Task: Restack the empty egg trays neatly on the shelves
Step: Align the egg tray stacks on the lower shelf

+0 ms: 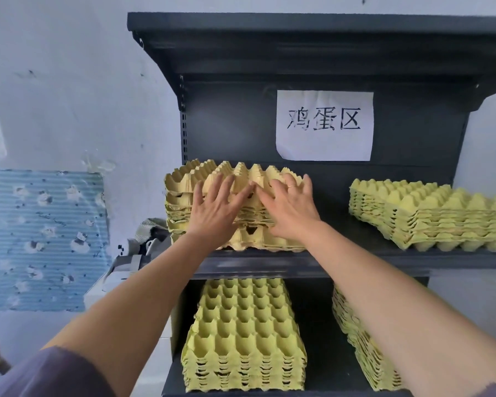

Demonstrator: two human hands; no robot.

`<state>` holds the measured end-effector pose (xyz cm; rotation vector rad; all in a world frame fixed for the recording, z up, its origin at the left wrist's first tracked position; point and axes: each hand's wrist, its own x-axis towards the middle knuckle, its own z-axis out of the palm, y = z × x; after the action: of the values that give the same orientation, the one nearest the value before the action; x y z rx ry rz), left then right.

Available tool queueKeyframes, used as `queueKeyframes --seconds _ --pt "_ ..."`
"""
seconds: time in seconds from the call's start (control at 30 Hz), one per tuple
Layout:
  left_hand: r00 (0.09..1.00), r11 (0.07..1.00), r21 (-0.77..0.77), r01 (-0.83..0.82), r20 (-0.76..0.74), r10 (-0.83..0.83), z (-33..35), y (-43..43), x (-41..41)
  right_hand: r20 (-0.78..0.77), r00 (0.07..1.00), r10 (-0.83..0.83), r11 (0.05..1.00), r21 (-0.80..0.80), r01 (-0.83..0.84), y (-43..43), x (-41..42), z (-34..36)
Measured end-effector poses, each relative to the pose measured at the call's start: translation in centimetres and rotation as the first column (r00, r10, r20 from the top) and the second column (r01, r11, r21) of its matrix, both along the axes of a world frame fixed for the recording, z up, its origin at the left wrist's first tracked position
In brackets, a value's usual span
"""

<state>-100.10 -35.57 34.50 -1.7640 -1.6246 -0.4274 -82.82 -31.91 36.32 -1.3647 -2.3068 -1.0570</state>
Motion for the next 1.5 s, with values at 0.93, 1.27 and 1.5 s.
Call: queueKeyframes --seconds 0.93,1.27,1.5 --pt "0.999 0.998 0.056 -0.014 -0.03 0.016 -1.6 1.0 0.8 -0.045 0.999 0.014 0.998 0.067 -0.011 0.3 0.9 -1.9" --pt "1.0 0.998 0.058 0.003 0.001 -0.003 -2.5 -0.2 1.2 -0.049 0.999 0.005 0.989 0.148 0.002 0.0 1.0 -3.1" --pt "0.99 0.993 0.022 0.12 -0.071 -0.118 -1.1 -0.1 -1.1 -0.082 0.996 -0.018 0.998 0.05 0.022 0.0 0.4 -2.2"
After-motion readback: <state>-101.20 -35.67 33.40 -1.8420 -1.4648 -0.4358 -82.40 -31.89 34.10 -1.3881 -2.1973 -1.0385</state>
